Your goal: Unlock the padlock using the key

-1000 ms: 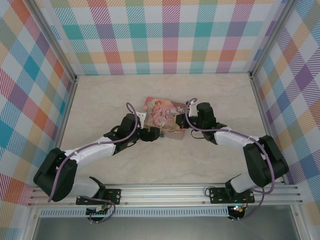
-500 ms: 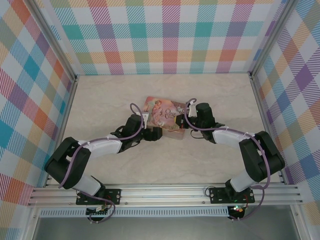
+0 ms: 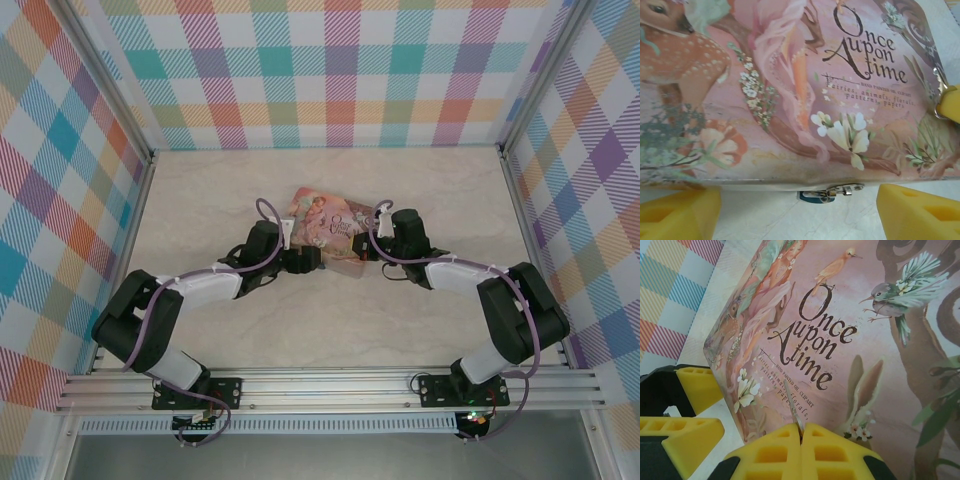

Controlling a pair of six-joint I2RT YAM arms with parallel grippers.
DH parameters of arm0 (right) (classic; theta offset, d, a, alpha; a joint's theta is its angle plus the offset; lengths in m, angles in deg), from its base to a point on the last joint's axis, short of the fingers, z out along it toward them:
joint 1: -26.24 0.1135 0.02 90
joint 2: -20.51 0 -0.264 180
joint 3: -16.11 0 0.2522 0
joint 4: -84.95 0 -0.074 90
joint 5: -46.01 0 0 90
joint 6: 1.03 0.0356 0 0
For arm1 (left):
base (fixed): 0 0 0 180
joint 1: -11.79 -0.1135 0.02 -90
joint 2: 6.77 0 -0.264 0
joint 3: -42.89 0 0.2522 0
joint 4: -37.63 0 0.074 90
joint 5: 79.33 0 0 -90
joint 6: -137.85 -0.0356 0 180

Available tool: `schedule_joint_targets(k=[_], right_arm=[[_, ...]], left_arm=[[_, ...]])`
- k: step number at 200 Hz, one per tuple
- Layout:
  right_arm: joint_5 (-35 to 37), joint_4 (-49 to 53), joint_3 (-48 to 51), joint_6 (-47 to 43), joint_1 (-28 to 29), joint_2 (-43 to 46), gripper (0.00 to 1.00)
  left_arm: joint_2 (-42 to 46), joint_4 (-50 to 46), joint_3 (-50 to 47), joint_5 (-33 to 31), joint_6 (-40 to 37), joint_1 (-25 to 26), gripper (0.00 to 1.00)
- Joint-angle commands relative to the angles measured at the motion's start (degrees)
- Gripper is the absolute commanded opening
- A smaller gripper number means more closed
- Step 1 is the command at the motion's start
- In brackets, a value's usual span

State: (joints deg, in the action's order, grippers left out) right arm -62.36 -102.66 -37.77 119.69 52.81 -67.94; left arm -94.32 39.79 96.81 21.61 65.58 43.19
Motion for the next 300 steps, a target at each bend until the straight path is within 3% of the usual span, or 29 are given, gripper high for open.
schedule_joint_targets(k=[1,94,170,300], right_arm=[[0.15,-0.47,0.4,0.17,-0.46,-1.02,0.01],[-1.03,-0.09,-0.57,-1.04,-0.49,-2.02,0.01],[-0.9,0.4,-1.13,-1.59,-0.47,-2.43,0.01],[-1.26,-0.97,0.0,-1.02,-0.46,-2.56,0.01]], left_arm=[[-0.58,4.84,-2.61,3.02,-1.54,-0.3,0.79],[-8.51,19.71,-4.76,5.34,-0.03,0.94,0.78],[-13.45,24.82,-4.71,3.74,0.27,3.14,0.77],[-15.92,23.85,-2.21,1.9,1.4,4.09,0.51]])
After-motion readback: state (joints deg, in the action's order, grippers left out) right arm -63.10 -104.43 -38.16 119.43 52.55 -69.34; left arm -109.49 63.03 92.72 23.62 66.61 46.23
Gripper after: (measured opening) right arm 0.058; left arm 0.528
